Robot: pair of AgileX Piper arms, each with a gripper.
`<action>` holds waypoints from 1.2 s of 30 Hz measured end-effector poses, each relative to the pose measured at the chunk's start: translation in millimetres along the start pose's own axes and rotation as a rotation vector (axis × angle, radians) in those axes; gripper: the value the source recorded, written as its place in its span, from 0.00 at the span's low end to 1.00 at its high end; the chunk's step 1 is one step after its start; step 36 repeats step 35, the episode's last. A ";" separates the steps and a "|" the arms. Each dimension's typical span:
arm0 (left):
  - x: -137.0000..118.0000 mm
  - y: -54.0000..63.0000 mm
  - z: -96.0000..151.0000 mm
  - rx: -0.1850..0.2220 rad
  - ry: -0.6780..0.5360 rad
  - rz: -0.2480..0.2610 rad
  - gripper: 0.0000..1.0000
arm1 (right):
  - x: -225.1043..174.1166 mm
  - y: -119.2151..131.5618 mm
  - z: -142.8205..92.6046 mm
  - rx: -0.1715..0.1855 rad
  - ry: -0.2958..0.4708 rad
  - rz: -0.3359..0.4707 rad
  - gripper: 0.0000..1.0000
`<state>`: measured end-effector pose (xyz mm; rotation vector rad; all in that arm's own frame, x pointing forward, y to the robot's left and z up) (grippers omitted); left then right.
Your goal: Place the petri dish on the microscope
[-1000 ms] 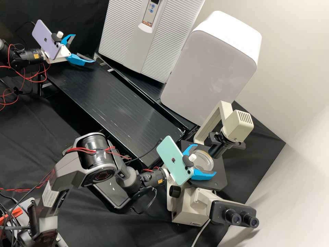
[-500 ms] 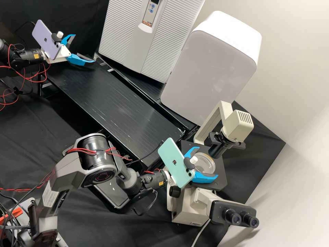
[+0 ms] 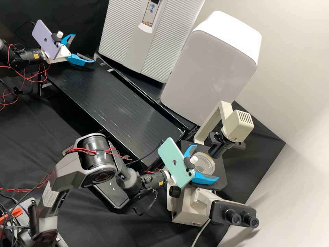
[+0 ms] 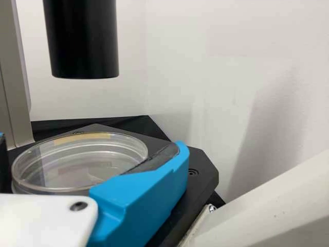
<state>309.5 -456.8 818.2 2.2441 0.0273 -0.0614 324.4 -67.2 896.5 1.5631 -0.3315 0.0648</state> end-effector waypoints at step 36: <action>0.0 0.0 0.0 0.000 0.000 0.000 1.00 | -149.8 13.5 -47.2 0.144 0.171 0.082 1.00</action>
